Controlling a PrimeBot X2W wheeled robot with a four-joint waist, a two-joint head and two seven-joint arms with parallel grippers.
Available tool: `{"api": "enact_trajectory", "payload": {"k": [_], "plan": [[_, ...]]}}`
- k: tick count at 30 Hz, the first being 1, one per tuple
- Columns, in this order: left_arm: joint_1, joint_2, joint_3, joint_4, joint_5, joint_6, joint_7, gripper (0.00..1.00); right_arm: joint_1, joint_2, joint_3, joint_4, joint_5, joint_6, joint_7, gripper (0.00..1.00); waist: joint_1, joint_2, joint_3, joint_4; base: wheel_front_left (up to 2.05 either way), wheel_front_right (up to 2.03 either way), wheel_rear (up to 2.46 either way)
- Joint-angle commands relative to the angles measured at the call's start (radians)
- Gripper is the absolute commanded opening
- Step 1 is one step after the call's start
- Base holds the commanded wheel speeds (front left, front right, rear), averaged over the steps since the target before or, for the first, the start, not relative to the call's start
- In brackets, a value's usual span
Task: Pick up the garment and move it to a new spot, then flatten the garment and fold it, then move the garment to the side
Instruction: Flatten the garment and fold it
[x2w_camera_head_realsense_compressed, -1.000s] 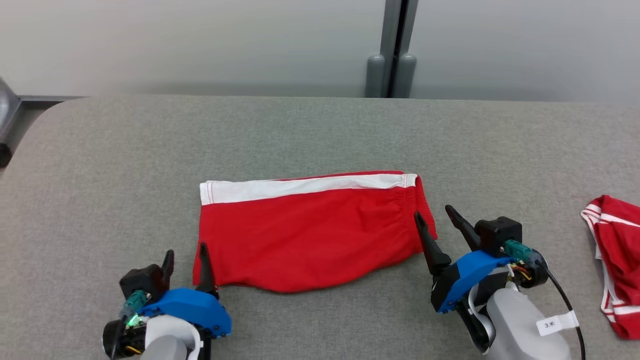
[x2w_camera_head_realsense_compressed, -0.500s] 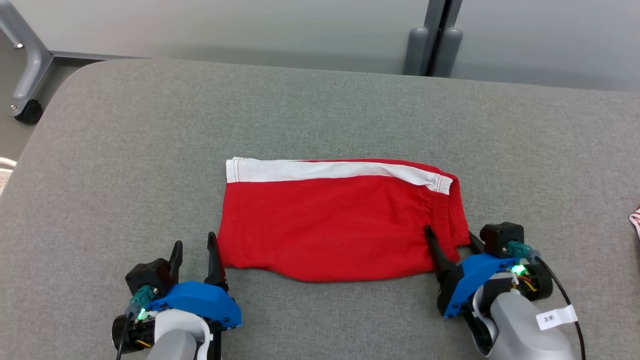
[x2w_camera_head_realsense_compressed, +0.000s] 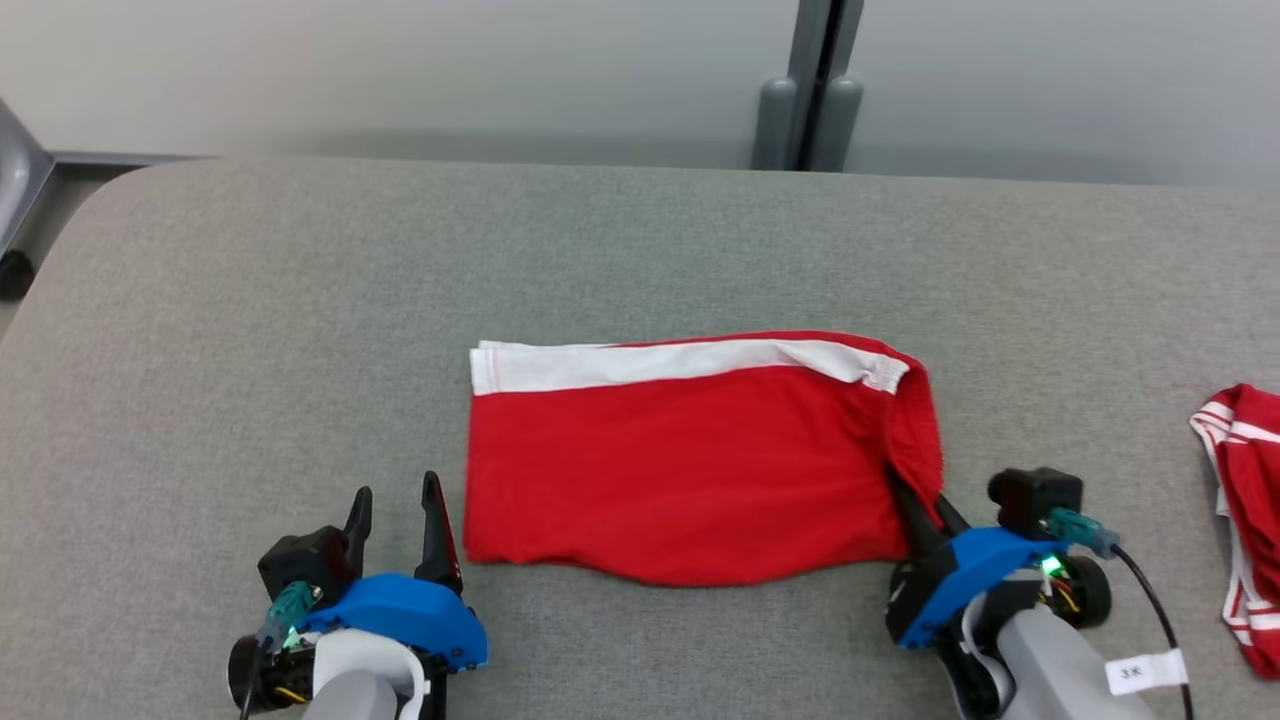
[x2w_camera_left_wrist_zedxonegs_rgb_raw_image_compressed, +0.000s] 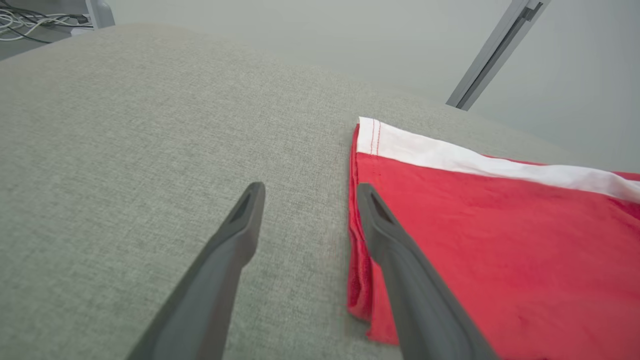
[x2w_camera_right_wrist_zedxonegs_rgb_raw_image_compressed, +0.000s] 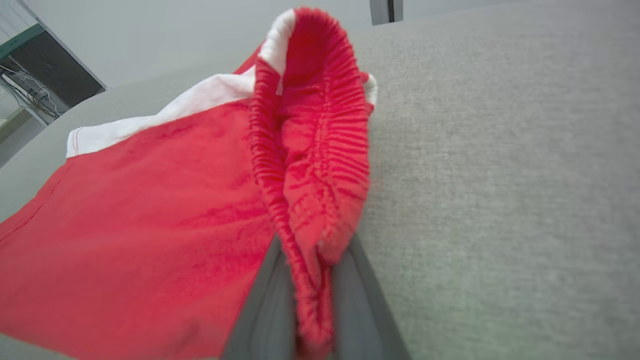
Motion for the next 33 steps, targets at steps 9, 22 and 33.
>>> {"api": "enact_trajectory", "payload": {"k": [9,22,33], "plan": [[0.043,-0.001,-0.052,0.001,-0.033,-0.007,-0.004,1.0,0.05,-0.03,0.005,-0.077,0.0,0.0,0.0,0.0,0.0,-0.0001,-0.045,-0.036,0.0,0.0,0.0],[0.044,-0.001,-0.179,-0.008,-0.091,-0.018,-0.004,1.0,-0.046,-0.001,0.266,-0.101,0.05,0.0,0.0,0.09,0.0,-0.0001,-0.045,0.138,0.0,0.0,0.0],[0.052,-0.001,-0.185,-0.046,-0.094,0.009,-0.004,1.0,-0.065,-0.001,0.369,-0.204,0.131,0.0,0.0,1.0,0.0,-0.0001,-0.038,0.149,0.0,0.0,0.0]]}}
